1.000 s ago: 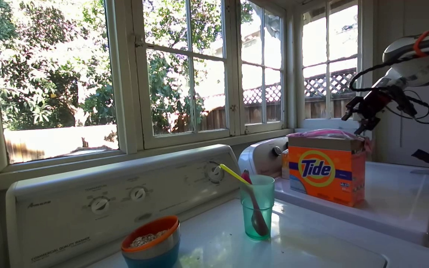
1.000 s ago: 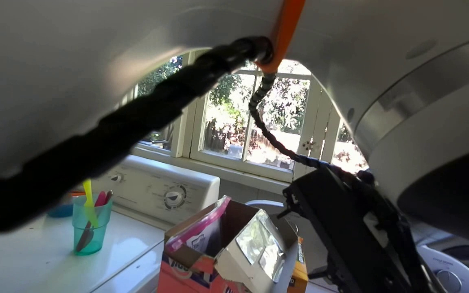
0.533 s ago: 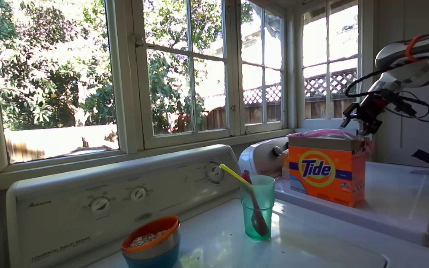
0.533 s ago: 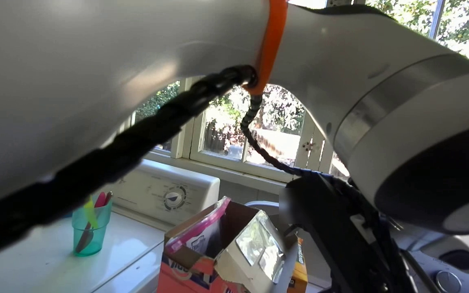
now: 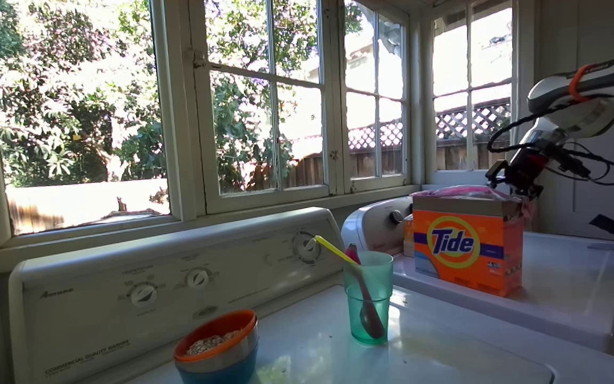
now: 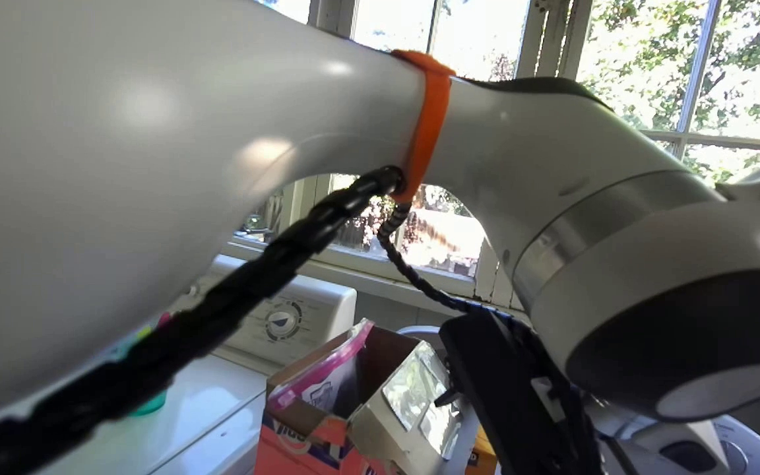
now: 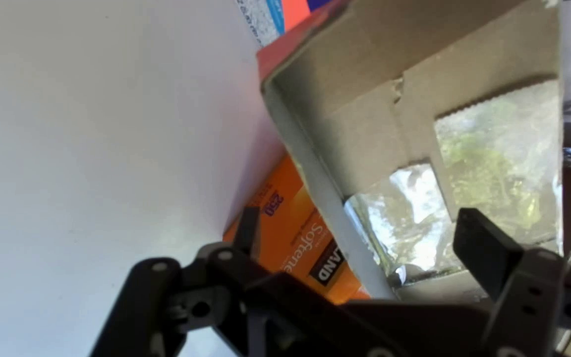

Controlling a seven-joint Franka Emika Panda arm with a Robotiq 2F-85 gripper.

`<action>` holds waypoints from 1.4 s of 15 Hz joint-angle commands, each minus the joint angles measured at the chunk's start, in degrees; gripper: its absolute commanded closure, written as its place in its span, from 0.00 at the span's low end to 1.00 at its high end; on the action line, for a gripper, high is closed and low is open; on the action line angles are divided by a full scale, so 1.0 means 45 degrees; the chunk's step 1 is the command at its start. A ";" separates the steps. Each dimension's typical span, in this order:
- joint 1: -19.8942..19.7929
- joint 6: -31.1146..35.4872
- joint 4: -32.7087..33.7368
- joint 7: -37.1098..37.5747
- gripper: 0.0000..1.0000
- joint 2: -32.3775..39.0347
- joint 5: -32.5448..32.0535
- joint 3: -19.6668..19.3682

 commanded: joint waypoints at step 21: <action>-0.1357 -0.1307 0.0026 0.3023 0.00 0.0485 0.3548 0.1660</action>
